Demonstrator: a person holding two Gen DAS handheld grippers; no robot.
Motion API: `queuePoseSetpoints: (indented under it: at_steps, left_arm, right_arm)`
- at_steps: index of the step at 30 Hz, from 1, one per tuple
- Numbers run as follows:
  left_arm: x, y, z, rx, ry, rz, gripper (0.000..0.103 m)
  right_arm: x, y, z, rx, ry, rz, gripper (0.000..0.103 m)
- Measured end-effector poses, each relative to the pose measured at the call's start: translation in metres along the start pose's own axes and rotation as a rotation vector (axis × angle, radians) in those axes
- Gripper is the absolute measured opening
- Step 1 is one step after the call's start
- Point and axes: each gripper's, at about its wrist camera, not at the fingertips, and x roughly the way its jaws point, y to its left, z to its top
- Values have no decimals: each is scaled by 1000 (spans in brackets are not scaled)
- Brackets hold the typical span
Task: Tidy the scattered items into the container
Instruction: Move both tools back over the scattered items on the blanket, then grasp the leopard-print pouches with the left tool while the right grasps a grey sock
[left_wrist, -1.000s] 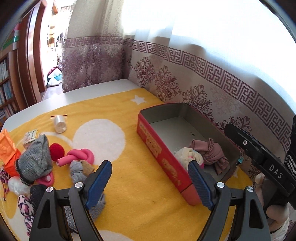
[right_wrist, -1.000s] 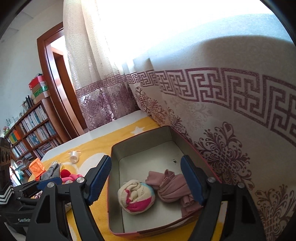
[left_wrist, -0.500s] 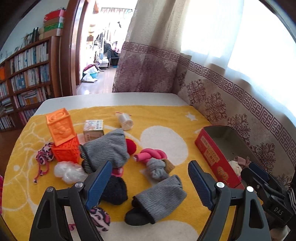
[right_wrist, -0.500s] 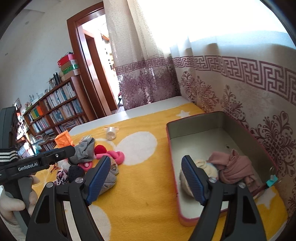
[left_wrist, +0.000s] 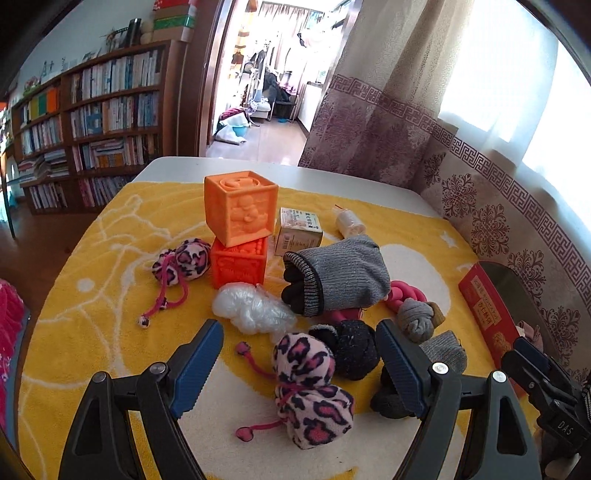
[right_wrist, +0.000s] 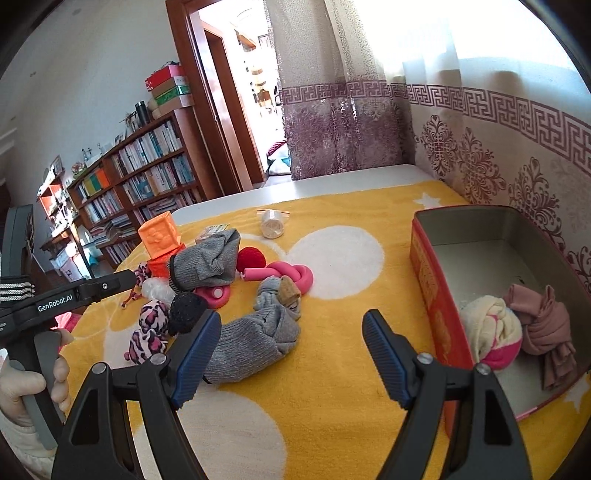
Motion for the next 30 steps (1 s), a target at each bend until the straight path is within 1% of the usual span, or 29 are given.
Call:
queuePoseSetpoints:
  at_steps: [6,10,16,19,21,22,24,25,30]
  left_arm:
    - [11,-5,-15,24,46,-28,86]
    - [25,-7,-24,30,92,-3,86]
    - [44,-5,-31,20,142,1,86]
    - [52,-2,-34,-1,164,-28,86]
    - [53,0,-35,-8,164,-41,86]
    - [53,0,-35,-7,157,-42,84]
    - [51,1,-35,-11,151,-65,48]
    - [51,2,-35,-17,151,-78,47]
    - [43,-1,-33,11,109,-64,47]
  right_arm:
    - [10,10,0,-19,30,-1,82]
    - [14,13,-1,-24,39,-3,82]
    - [18,13,-2,-21,52,-7,82]
    - [19,14,-2,-21,57,-5,82]
    - [21,14,-3,-22,61,-3,82]
    - [22,15,-3,-23,63,-2,82]
    - [23,15,-3,-25,67,0,82]
    - [24,15,-4,-26,69,1,82]
    - [29,18,-4,-37,89,10,82]
